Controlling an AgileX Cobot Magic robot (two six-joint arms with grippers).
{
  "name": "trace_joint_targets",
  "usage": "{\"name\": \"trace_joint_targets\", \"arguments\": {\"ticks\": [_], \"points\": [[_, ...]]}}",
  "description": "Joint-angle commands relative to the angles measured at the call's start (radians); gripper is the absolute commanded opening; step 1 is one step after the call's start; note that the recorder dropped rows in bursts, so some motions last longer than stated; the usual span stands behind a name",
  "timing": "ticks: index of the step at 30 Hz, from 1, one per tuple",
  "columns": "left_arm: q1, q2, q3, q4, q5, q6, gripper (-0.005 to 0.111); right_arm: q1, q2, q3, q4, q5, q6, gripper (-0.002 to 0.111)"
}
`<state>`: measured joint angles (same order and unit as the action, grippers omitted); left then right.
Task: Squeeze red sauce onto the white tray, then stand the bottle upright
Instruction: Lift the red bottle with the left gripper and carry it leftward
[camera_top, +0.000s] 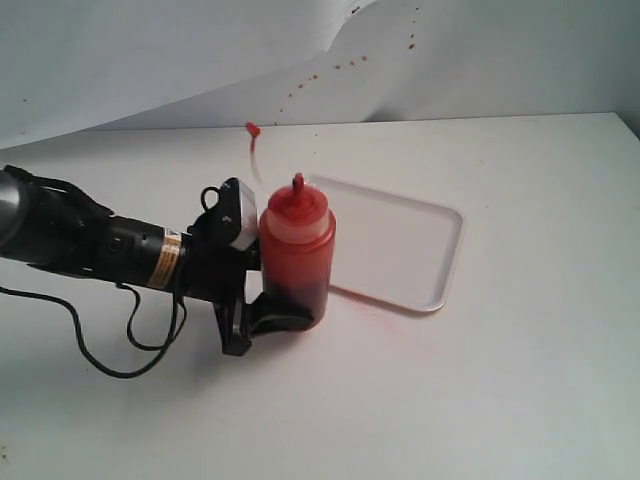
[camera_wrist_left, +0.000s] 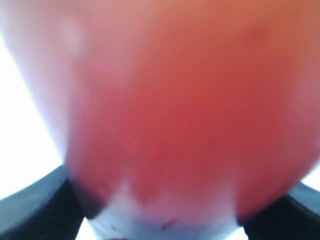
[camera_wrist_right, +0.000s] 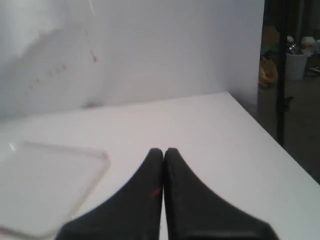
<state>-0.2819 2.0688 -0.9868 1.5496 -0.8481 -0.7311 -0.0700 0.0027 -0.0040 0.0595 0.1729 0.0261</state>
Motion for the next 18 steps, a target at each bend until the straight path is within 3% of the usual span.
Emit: {"name": "trace_joint_targets", "arguments": {"ticks": [1, 11, 14, 18], "points": [[0.063, -0.034, -0.001, -0.007, -0.056, -0.028, 0.0, 0.002, -0.003, 0.004, 0.278, -0.244, 0.017, 0.0], [0.092, -0.034, -0.055, -0.079, 0.043, 0.039, 0.0, 0.024, -0.003, 0.004, 0.306, -0.251, 0.046, 0.0], [0.092, -0.034, -0.096, -0.081, 0.045, 0.032, 0.0, 0.098, -0.003, -0.018, 0.306, -0.125, 0.045, 0.0], [0.092, -0.034, -0.143, -0.081, 0.069, 0.032, 0.0, 0.252, 0.06, -0.071, 0.303, -0.165, 0.026, 0.0]]}}
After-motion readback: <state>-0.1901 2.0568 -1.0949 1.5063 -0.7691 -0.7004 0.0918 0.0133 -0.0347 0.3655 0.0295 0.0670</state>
